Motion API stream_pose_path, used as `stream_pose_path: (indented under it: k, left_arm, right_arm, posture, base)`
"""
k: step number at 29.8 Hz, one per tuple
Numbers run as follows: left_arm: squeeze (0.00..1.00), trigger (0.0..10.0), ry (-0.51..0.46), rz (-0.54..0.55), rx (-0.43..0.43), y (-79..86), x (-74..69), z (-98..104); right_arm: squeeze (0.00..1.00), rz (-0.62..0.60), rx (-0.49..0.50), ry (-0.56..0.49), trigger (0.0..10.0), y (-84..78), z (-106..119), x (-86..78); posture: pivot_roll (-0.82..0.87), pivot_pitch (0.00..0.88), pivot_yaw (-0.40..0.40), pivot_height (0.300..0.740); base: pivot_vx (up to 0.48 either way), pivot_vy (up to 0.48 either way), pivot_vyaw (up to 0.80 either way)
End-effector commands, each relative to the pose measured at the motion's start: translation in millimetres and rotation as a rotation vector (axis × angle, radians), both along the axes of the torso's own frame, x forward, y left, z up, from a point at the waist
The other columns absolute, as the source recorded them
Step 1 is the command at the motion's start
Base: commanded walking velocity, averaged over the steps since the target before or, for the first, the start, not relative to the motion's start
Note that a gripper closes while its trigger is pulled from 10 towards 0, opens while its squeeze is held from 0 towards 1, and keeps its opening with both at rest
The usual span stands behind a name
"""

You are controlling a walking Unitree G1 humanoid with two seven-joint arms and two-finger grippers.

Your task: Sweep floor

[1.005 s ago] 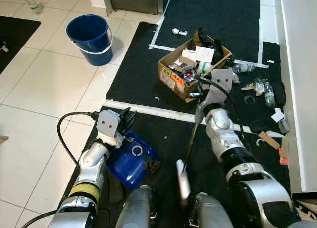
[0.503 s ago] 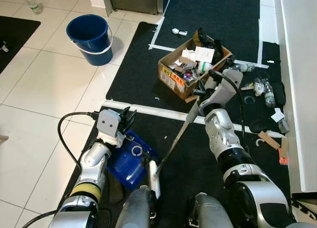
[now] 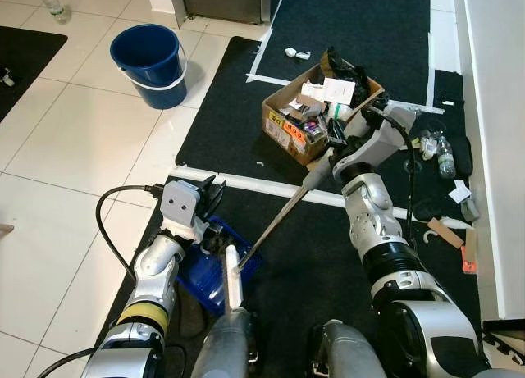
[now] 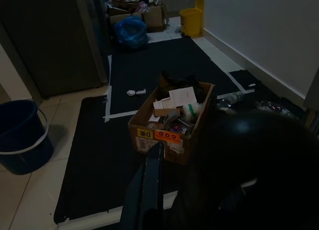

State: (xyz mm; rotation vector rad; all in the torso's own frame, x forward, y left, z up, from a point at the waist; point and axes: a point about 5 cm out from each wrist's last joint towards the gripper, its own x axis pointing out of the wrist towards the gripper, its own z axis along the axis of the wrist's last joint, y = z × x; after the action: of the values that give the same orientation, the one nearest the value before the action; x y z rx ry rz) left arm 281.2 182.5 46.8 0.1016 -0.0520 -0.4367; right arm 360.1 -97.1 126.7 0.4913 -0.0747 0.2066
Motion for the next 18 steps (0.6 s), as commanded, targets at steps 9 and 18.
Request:
stream_pose_path:
  k: [9,18]
  left_arm:
    - [0.0,10.0,0.15,0.057,-0.275,-0.5,-14.6,-25.7]
    - [0.0,10.0,0.158,0.173,-0.506,29.5,-20.3,-28.7]
  right_arm:
    - [0.0,0.024,0.06,0.006,10.0,10.3,-0.1,-2.9]
    - [0.0,-0.006,0.048,0.007,10.0,1.5,-0.2,-1.4]
  posture:
    - [0.11,0.151,-0.068,0.74]
    - [0.1,0.162,-0.073,0.74]
  base:
    - [0.0,0.0,0.0]
    - [0.0,0.0,0.0]
